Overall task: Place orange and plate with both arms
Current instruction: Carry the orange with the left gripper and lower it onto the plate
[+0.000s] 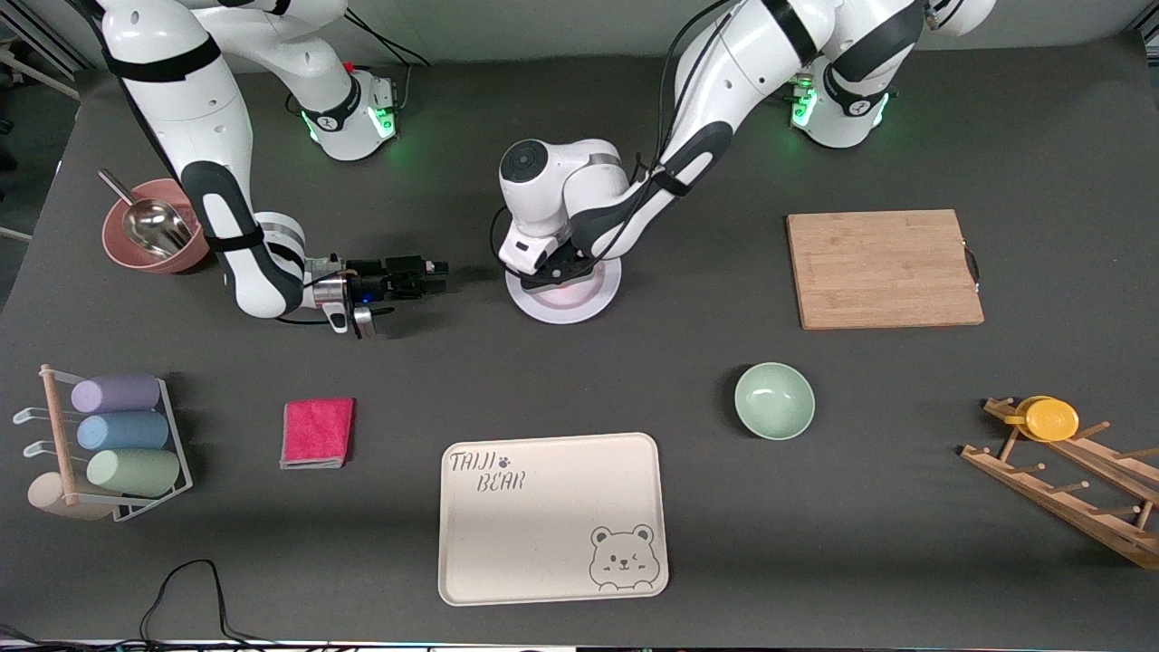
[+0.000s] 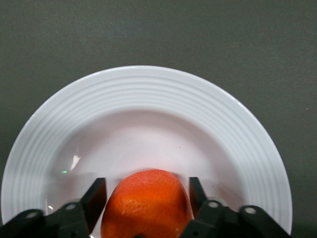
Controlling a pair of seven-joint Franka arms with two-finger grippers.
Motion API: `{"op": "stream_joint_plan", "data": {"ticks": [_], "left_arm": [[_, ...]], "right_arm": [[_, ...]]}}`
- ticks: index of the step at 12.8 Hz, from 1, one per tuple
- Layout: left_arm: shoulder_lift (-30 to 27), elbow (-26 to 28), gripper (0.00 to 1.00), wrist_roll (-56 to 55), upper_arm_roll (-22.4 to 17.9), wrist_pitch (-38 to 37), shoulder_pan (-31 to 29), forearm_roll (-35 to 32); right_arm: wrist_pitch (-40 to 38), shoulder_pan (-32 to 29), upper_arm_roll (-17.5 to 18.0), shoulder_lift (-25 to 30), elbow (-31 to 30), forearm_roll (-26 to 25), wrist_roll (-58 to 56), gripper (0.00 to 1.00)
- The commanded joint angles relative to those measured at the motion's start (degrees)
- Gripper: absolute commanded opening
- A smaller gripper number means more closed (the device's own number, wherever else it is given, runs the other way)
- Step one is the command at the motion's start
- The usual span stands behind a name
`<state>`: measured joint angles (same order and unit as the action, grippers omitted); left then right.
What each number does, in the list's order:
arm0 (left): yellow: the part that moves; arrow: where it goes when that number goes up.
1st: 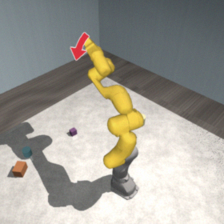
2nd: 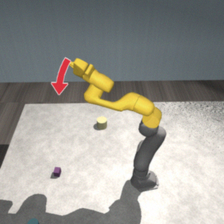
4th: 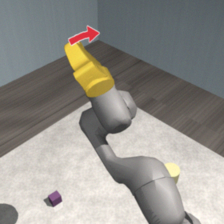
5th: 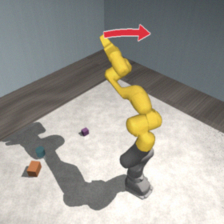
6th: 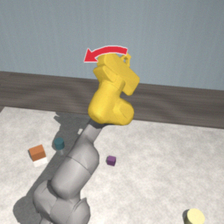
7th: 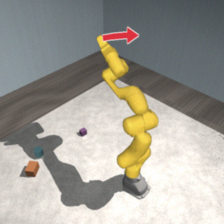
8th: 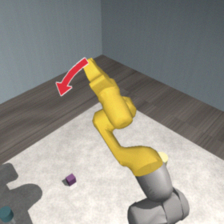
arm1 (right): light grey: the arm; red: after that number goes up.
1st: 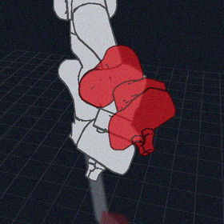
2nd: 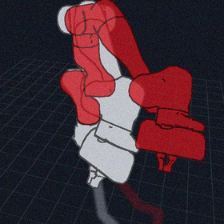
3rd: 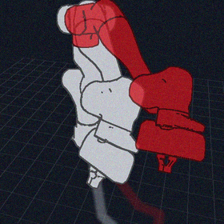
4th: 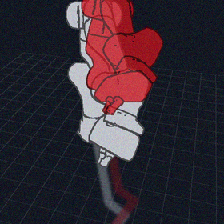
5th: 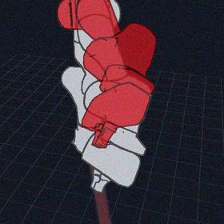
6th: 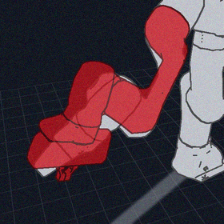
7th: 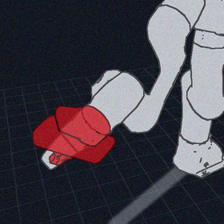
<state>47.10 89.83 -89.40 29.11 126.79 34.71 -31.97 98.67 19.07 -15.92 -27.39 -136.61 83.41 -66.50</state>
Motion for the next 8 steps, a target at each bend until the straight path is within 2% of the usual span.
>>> {"op": "stream_joint_plan", "data": {"ticks": [1, 3, 4, 6, 8], "left_arm": [[-1.9, 0.7, 1.00, 1.9, -0.6, -0.7, 0.1, -0.1], [-5.4, 0.5, 1.00, 2.6, 0.4, -5.1, -1.7, 0.4], [-8.1, 0.4, 1.00, 3.7, 2.2, -7.4, -3.6, 2.2], [-15.3, 0.3, 1.00, 10.4, 5.9, -13.8, -9.5, 8.7], [-22.9, 0.2, 1.00, 17.7, 6.6, -19.9, -14.4, 15.6]], "right_arm": [[0.4, 2.7, -0.3, -0.2, -0.3, 3.1, -0.7, 1.00], [1.1, 3.9, -0.3, -0.2, -0.5, 4.3, -0.6, 1.00], [1.4, 4.8, -0.3, -0.2, -0.5, 5.4, -0.6, 1.00], [1.6, 6.5, -0.3, -0.3, -0.5, 7.7, -1.1, 1.00], [2.1, 8.0, -0.3, -0.6, -0.4, 11.0, -3.4, 1.00]]}}
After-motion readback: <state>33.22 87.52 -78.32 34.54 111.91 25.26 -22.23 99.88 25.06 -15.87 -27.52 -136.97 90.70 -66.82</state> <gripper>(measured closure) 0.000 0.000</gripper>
